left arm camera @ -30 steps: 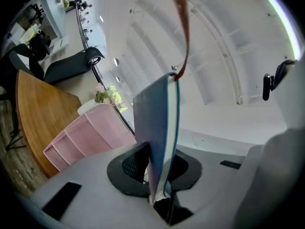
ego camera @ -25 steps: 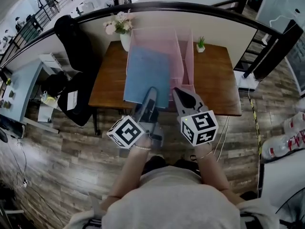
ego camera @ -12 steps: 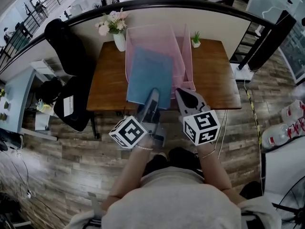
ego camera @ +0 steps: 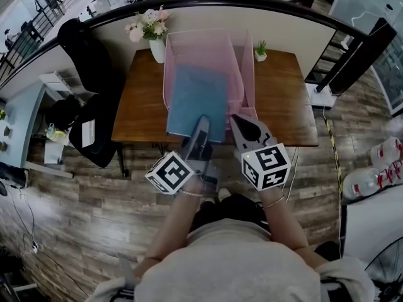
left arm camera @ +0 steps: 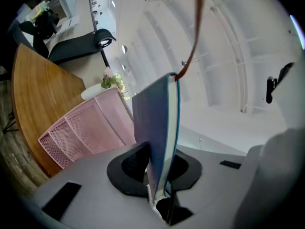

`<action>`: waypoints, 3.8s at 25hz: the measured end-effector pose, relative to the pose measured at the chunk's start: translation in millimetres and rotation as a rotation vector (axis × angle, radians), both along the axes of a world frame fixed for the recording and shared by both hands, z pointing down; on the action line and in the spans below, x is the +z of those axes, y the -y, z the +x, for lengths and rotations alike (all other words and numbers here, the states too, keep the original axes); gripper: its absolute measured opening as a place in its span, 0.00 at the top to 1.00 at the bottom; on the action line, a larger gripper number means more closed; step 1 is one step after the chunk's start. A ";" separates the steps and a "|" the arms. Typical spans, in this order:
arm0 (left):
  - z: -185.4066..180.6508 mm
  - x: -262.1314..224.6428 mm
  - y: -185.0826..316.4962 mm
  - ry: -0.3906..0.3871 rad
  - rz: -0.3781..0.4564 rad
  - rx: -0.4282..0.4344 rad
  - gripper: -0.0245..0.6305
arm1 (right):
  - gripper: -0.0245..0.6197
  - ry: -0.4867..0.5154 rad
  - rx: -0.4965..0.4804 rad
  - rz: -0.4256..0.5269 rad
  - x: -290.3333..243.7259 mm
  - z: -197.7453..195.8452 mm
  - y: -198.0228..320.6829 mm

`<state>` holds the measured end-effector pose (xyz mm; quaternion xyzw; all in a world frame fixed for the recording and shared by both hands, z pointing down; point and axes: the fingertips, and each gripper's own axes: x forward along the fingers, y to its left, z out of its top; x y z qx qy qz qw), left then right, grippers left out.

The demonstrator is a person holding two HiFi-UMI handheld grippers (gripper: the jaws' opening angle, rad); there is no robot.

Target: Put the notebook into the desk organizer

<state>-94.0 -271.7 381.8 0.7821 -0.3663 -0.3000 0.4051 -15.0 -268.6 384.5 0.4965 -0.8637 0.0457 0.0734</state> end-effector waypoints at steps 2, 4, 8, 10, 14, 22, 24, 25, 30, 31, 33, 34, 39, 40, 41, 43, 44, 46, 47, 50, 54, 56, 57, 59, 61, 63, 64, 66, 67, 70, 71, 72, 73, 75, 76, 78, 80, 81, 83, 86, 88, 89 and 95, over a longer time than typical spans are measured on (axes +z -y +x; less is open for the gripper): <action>-1.8 1.6 4.4 -0.008 -0.011 -0.020 0.86 | 0.95 0.000 -0.014 -0.005 0.8 -0.3 4.2; -2.0 3.3 10.3 -0.019 -0.021 -0.037 0.86 | 0.95 0.000 -0.027 -0.012 2.0 -0.3 8.3; 3.6 8.7 20.4 -0.056 -0.047 -0.039 0.85 | 0.95 -0.004 -0.044 -0.016 3.3 2.7 16.2; 5.0 13.4 22.7 -0.058 -0.064 -0.047 0.86 | 0.95 -0.005 -0.051 -0.016 4.5 3.9 19.2; 14.0 20.3 25.6 -0.120 -0.099 -0.041 0.85 | 0.95 -0.003 -0.057 -0.021 6.5 8.9 23.7; 19.6 34.8 33.8 -0.173 -0.132 -0.048 0.86 | 0.95 0.007 -0.075 -0.037 11.1 12.2 31.5; 20.7 36.2 36.4 -0.175 -0.134 -0.049 0.86 | 0.95 0.009 -0.077 -0.038 11.7 12.9 32.4; 21.3 37.1 38.0 -0.174 -0.136 -0.048 0.86 | 0.95 0.010 -0.076 -0.039 12.2 13.6 33.0; 22.4 42.4 44.4 -0.173 -0.150 -0.048 0.85 | 0.95 0.015 -0.076 -0.048 15.8 15.3 34.2; 22.9 42.4 45.1 -0.173 -0.148 -0.048 0.85 | 0.95 0.016 -0.076 -0.050 16.5 15.9 34.2; 24.2 42.2 47.2 -0.177 -0.142 -0.044 0.84 | 0.95 0.020 -0.073 -0.053 17.5 17.3 34.3; 24.5 42.1 48.2 -0.180 -0.140 -0.040 0.84 | 0.95 0.021 -0.072 -0.054 17.9 17.7 34.3; 27.5 37.0 49.3 -0.195 -0.121 -0.019 0.82 | 0.95 0.023 -0.066 -0.052 16.2 17.9 34.4; 27.8 37.6 49.0 -0.181 -0.118 -0.015 0.81 | 0.95 0.026 -0.063 -0.050 15.7 18.2 34.4; 27.6 38.9 48.4 -0.161 -0.114 -0.010 0.81 | 0.95 0.029 -0.060 -0.049 15.3 18.5 34.3; 27.4 39.9 45.8 -0.143 -0.109 -0.002 0.78 | 0.95 0.034 -0.055 -0.049 15.2 18.6 33.3; 26.9 40.1 44.3 -0.141 -0.110 -0.001 0.77 | 0.95 0.035 -0.053 -0.050 15.2 18.6 32.6; 25.1 41.4 41.5 -0.134 -0.116 -0.005 0.74 | 0.95 0.036 -0.048 -0.050 15.3 18.7 31.1; 24.3 42.6 39.6 -0.128 -0.119 -0.006 0.73 | 0.95 0.036 -0.047 -0.050 15.7 18.7 30.2; 23.7 44.2 31.2 -0.082 -0.109 0.005 0.73 | 0.95 0.037 -0.041 -0.055 17.8 18.9 26.8; 22.5 42.6 20.2 0.018 -0.076 0.016 0.72 | 0.95 0.037 -0.031 -0.057 19.5 18.4 20.6; 19.2 40.8 15.6 0.019 -0.071 0.010 0.73 | 0.95 0.041 -0.025 -0.059 20.5 17.7 16.7; 17.0 40.6 13.5 0.011 -0.073 0.006 0.75 | 0.95 0.043 -0.022 -0.059 20.5 17.0 15.0; 11.5 43.5 8.9 0.012 -0.090 -0.005 0.76 | 0.95 0.047 -0.020 -0.056 19.4 15.3 11.5; 9.8 44.5 4.2 0.010 -0.095 -0.004 0.76 | 0.95 0.050 -0.019 -0.052 17.7 14.2 8.1; 11.1 42.5 -0.1 0.000 -0.083 0.005 0.76 | 0.95 0.053 -0.017 -0.050 16.8 13.6 4.9; 11.1 42.1 -2.2 0.000 -0.080 0.007 0.76 | 0.95 0.053 -0.017 -0.050 16.7 12.8 3.4; 10.0 42.9 -5.1 0.012 -0.081 0.005 0.78 | 0.95 0.054 -0.017 -0.048 16.9 11.2 1.0; 8.7 44.4 -5.7 0.025 -0.085 0.001 0.79 | 0.95 0.054 -0.017 -0.048 17.0 10.6 0.3; 6.9 44.6 -5.7 0.031 -0.079 -0.001 0.80 | 0.95 0.053 -0.017 -0.049 17.5 8.9 -1.7; 7.3 43.5 -5.8 0.021 -0.077 0.001 0.81 | 0.95 0.053 -0.018 -0.049 17.7 8.6 -2.5; 7.7 43.1 -5.8 0.012 -0.079 0.001 0.81 | 0.95 0.052 -0.018 -0.049 17.8 8.3 -3.2; 8.0 43.0 -5.8 0.004 -0.083 0.001 0.82 | 0.95 0.051 -0.018 -0.048 17.6 8.2 -3.6; 8.5 42.8 -5.4 0.000 -0.086 -0.001 0.83 | 0.95 0.050 -0.017 -0.044 16.6 9.0 -3.1; 8.5 43.0 -5.1 0.002 -0.086 -0.002 0.84 | 0.95 0.049 -0.015 -0.042 16.1 10.0 -2.1; 7.7 45.0 -5.0 0.011 -0.090 -0.006 0.85 | 0.95 0.049 -0.008 -0.039 15.3 13.1 0.3; 8.9 45.5 -4.2 0.006 -0.089 -0.006 0.86 | 0.95 0.048 0.000 -0.037 14.8 16.7 2.7; 10.6 44.4 -3.1 -0.002 -0.084 -0.002 0.86 | 0.95 0.048 0.003 -0.036 14.5 18.4 3.9; 12.7 43.2 -0.6 -0.004 -0.081 0.002 0.86 | 0.95 0.047 0.007 -0.035 14.1 20.6 6.3; 13.0 43.8 4.0 -0.001 -0.083 -0.002 0.87 | 0.95 0.048 0.005 -0.030 12.5 20.5 10.8; 14.4 44.4 8.0 -0.003 -0.085 -0.001 0.87 | 0.95 0.047 0.001 -0.026 10.9 19.4 14.6; 15.2 44.5 10.5 -0.003 -0.087 0.000 0.87 | 0.95 0.047 -0.002 -0.024 10.1 18.6 16.7; 18.0 44.4 27.7 -0.010 -0.099 -0.011 0.87 | 0.95 0.044 -0.019 -0.020 7.0 16.4 30.5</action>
